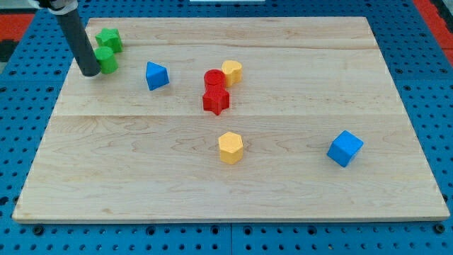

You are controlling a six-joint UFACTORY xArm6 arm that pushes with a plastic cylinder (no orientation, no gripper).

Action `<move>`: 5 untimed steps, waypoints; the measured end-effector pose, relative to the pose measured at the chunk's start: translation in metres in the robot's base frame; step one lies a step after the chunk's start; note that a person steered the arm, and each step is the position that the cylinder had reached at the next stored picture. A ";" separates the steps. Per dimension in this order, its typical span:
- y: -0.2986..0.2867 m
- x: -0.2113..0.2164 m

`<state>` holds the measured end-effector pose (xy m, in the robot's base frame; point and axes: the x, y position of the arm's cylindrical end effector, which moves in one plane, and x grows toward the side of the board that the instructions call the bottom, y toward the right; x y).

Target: Push the yellow hexagon towards bottom left side of board

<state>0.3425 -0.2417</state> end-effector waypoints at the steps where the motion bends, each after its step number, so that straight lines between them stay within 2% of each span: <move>1: -0.006 -0.008; 3: -0.006 -0.023; 5: 0.042 0.013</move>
<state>0.3552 -0.1997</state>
